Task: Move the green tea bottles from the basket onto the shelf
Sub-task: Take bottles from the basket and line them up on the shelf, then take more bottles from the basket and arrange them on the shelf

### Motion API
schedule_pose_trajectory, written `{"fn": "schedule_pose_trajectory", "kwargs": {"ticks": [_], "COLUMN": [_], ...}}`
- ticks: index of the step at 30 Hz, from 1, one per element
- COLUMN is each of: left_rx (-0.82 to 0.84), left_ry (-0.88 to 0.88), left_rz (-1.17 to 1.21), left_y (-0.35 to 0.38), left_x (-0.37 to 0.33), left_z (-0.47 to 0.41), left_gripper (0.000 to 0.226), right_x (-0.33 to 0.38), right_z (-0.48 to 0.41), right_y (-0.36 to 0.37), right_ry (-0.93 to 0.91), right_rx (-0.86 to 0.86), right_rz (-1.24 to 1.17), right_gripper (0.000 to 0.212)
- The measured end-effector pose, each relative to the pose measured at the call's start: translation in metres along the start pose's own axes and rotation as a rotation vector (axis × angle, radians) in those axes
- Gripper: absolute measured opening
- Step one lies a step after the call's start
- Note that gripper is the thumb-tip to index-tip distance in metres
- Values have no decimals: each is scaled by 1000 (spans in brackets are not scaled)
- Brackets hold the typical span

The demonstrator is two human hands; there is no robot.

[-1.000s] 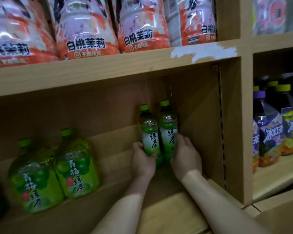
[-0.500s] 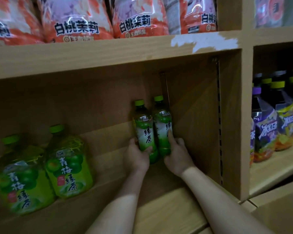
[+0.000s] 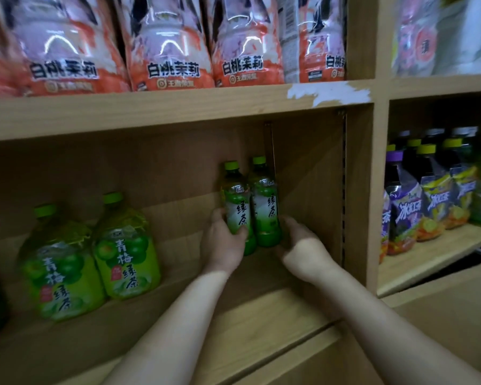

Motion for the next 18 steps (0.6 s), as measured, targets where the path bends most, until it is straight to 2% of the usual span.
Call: {"fn": "schedule_pose_trajectory", "kwargs": {"ticks": [2,7,12,15,18], "left_rx": [16,190,241,281,375], "left_ry": [97,325,528,650,734], "left_rz": [7,17,69,132,182], "left_y": [-14,-40,-56,-54,-34], "left_x": [-13,-55,-97,-124,-149], "left_z": [14,66,118,151,179], "left_gripper": [38,4,11,13,14], "right_x": [4,22,30,20,-3], "right_z": [27,102,172,214,250], "right_y": [-16,-42,-59,-79,-101], "right_ry": [-44,-230,-373,-328,-195], "right_rx": [-10,-29,-20,-24,-16], "right_rz": [82,400,810,925,920], "right_gripper": [67,58,47,38,36]}}
Point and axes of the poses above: each hand's wrist, its own z-axis away from the middle knuckle, its own y-axis out of the palm, x = y × z, the point moved 6 cm from there along -z, towards the middle knuckle, and after that the axes turned 13 degrees about y, right-handed, at the moved point
